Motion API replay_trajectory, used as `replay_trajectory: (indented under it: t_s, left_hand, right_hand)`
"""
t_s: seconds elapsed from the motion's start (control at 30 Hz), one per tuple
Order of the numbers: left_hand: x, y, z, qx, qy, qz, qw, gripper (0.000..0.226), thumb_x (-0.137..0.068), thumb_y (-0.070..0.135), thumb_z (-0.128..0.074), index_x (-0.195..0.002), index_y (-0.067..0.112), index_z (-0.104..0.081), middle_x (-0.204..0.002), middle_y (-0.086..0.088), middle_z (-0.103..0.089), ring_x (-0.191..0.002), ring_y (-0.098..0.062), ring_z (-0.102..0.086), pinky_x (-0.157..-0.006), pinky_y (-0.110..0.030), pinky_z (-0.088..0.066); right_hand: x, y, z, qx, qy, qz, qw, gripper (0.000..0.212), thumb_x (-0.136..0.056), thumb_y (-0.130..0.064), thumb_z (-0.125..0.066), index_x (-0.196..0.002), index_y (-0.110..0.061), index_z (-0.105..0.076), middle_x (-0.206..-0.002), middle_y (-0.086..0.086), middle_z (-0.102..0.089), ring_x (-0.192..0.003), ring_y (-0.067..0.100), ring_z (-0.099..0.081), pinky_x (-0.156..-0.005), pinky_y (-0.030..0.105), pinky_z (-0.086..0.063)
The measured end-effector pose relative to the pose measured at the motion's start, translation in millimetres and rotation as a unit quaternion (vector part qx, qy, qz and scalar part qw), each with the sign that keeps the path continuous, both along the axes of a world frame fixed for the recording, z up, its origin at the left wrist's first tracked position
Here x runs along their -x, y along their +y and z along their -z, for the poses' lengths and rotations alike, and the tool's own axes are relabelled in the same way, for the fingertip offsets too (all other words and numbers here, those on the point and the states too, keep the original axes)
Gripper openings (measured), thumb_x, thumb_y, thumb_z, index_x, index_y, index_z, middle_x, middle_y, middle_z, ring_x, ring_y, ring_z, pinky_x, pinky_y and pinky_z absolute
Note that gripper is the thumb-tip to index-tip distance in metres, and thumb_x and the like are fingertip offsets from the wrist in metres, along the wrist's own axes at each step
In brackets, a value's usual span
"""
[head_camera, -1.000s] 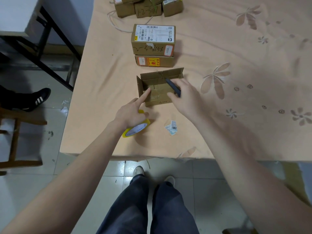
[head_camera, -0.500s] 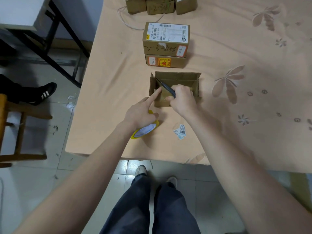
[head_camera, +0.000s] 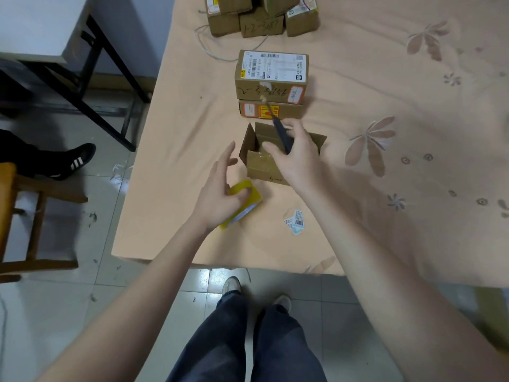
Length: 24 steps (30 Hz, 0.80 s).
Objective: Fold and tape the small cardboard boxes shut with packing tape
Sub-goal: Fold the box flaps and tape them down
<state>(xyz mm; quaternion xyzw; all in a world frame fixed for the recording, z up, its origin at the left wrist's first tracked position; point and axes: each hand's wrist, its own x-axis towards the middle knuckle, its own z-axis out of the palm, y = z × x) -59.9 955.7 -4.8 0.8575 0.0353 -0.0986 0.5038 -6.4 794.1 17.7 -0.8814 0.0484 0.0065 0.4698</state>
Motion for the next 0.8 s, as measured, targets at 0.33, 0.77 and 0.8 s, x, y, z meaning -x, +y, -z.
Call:
replay_trajectory:
  t_s: [0.33,0.77,0.8]
  left_hand:
    - [26,-25,-50,0.118,-0.097,-0.043,0.987,0.082,-0.083,0.008,-0.070,-0.144,0.033,-0.022,-0.140,0.001,-0.037,-0.121,-0.035,-0.046,-0.074,-0.009,-0.043]
    - [32,-71,-129,0.102,-0.223,0.048,0.968,0.076,-0.079,0.020,-0.075,-0.141,0.031,-0.031,-0.125,0.001,-0.039,-0.106,-0.018,-0.052,-0.085,-0.018,-0.044]
    - [31,-72,-135,0.090,-0.230,0.045,0.968,0.067,-0.082,0.024,-0.072,-0.139,0.027,-0.039,-0.122,0.003,-0.040,-0.108,-0.011,-0.048,-0.089,-0.016,-0.041]
  right_hand:
    - [69,-14,-45,-0.136,0.130,0.060,0.980,0.048,-0.091,-0.047,-0.056,-0.088,0.001,-0.057,-0.070,0.011,-0.068,-0.052,0.020,-0.067,-0.054,0.032,-0.059]
    - [97,-52,-121,-0.266,-0.047,0.118,0.956,0.040,-0.075,0.001,-0.072,-0.081,-0.024,-0.042,-0.099,0.008,-0.065,-0.076,0.019,-0.057,-0.063,0.026,-0.048]
    - [99,-56,-126,-0.251,-0.064,0.114,0.959,0.041,-0.075,0.000,-0.073,-0.081,-0.026,-0.041,-0.103,0.007,-0.066,-0.077,0.016,-0.056,-0.062,0.022,-0.047]
